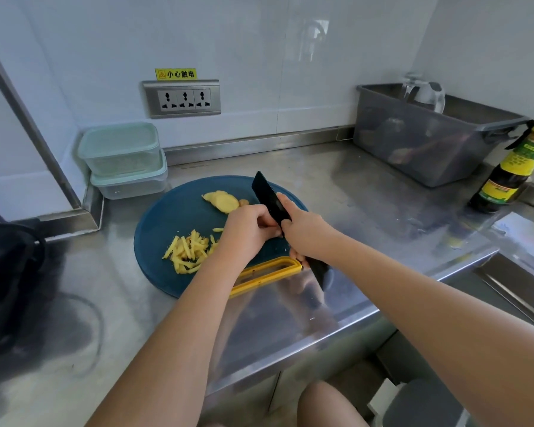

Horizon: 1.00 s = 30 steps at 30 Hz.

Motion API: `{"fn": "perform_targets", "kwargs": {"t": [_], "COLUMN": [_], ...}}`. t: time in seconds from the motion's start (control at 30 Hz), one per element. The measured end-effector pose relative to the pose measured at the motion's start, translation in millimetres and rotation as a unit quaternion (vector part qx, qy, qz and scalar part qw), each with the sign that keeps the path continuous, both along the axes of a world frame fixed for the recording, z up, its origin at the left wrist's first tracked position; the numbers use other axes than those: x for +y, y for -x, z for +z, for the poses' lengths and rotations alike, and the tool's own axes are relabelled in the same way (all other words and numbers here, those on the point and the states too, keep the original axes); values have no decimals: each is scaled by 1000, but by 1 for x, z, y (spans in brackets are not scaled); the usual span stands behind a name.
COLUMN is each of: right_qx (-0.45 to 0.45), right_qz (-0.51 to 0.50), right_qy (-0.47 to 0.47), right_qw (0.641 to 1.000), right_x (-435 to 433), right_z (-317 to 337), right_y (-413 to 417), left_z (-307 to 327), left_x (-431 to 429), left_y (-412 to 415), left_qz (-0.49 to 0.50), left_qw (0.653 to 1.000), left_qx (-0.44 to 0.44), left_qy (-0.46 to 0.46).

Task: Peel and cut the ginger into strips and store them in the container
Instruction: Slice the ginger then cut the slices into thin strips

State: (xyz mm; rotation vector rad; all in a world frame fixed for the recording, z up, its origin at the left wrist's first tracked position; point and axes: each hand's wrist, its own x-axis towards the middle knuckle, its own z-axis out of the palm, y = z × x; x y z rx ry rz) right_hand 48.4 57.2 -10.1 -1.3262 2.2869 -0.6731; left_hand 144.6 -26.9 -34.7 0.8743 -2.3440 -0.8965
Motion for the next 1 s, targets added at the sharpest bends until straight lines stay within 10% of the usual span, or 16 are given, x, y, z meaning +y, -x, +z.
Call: {"fn": "perform_targets", "kwargs": {"t": [0.27,0.7,1.0], "right_qx": [-154,-22,-94], "right_qz": [-30,59,17], "right_qy": [-18,-46,-49], "right_qw": [987,997,994], "right_x": [26,29,25], "right_z": [8,34,38], "right_y": [8,6,3], "left_z": [1,2,3], "left_x": [-4,-8,-6], "left_y": [-2,3,1], "left_qz": [-20,25,13], "left_qw": [999,999,999], "left_qx": [6,-38,-25], "left_qy": [-25,13,16]}}
